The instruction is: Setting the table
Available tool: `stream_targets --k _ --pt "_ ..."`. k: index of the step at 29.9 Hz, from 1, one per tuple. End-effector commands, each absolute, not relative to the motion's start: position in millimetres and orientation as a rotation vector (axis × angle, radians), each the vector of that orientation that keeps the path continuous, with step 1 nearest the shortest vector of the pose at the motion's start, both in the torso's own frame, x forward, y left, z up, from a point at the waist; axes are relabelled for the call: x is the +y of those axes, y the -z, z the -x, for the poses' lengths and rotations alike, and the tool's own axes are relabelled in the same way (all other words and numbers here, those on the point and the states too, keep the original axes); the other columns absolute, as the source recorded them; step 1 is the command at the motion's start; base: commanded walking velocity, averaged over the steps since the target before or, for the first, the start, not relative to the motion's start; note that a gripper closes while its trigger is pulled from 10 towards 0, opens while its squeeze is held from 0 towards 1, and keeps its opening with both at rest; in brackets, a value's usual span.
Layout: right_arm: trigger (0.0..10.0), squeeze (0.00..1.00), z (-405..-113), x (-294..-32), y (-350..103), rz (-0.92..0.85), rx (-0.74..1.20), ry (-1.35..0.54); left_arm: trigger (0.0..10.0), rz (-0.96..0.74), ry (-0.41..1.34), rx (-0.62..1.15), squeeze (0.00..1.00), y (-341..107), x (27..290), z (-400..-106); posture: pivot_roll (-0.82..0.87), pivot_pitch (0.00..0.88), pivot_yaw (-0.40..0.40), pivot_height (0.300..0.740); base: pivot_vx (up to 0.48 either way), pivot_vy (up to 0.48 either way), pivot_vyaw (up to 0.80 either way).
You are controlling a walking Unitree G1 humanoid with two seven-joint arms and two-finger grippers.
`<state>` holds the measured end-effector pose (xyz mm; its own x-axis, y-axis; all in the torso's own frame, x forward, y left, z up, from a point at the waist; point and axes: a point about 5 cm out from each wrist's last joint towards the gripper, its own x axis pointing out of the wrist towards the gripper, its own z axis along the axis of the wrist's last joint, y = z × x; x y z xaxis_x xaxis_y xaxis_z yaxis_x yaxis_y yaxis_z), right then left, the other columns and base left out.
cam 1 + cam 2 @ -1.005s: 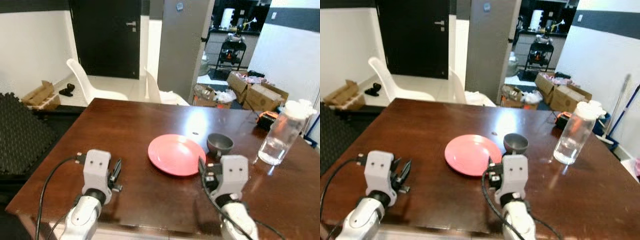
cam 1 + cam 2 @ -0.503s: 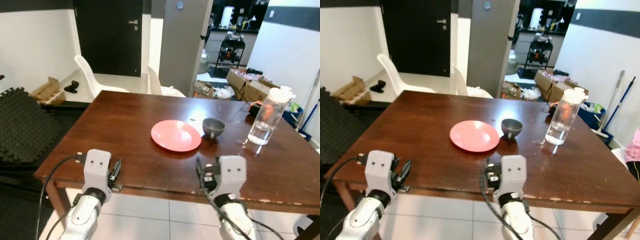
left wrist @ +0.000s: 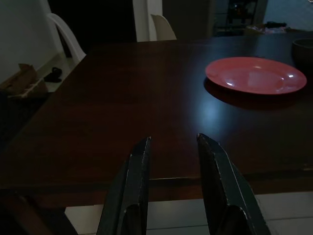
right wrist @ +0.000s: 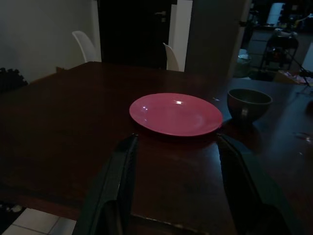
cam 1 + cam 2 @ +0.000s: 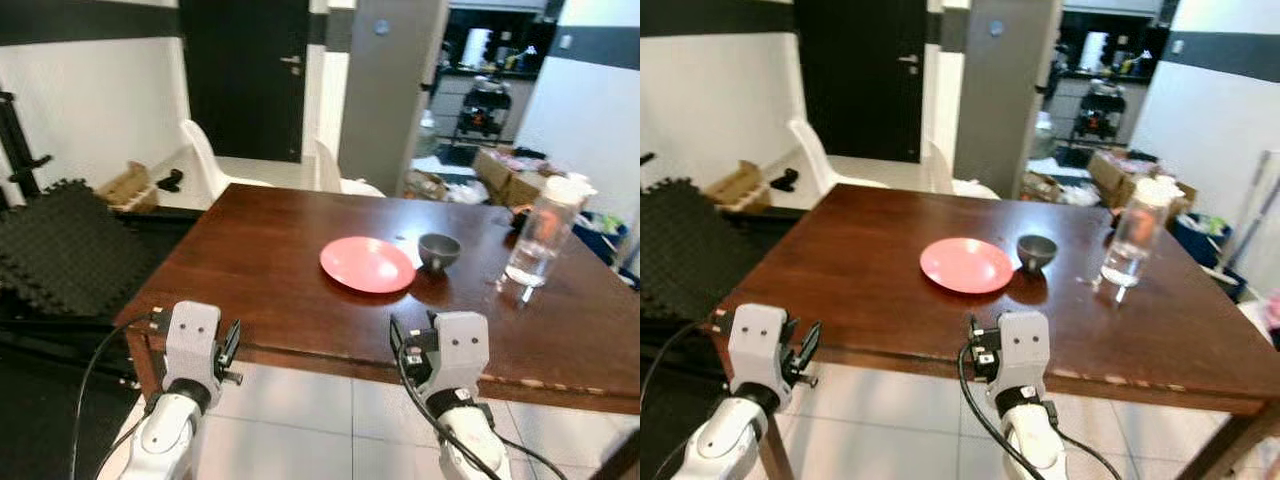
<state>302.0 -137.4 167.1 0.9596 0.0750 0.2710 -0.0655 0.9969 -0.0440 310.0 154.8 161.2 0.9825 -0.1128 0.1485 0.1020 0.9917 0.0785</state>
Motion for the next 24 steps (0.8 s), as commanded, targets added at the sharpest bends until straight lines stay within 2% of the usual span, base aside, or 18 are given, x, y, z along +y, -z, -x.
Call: stream_targets --k 1,3,24 --pt "10.0 0.00 -301.5 -139.2 -163.3 0.039 -0.261 -0.062 10.0 -0.070 0.109 -0.138 0.00 -157.6 154.8 -309.4 -0.03 0.044 0.032 0.740 0.000 0.000 0.00" --pt "10.0 0.00 -301.7 -139.5 -162.7 0.036 -0.255 -0.061 10.0 -0.070 0.109 -0.138 0.00 -157.5 154.7 -309.4 -0.03 0.045 0.031 0.740 0.000 0.000 -0.35" --pt "10.0 0.00 -301.0 -138.8 -158.1 0.013 -0.233 -0.068 10.0 -0.072 0.115 -0.124 0.00 -154.0 153.3 -309.1 -0.03 0.049 0.031 0.740 0.000 0.000 -0.80"
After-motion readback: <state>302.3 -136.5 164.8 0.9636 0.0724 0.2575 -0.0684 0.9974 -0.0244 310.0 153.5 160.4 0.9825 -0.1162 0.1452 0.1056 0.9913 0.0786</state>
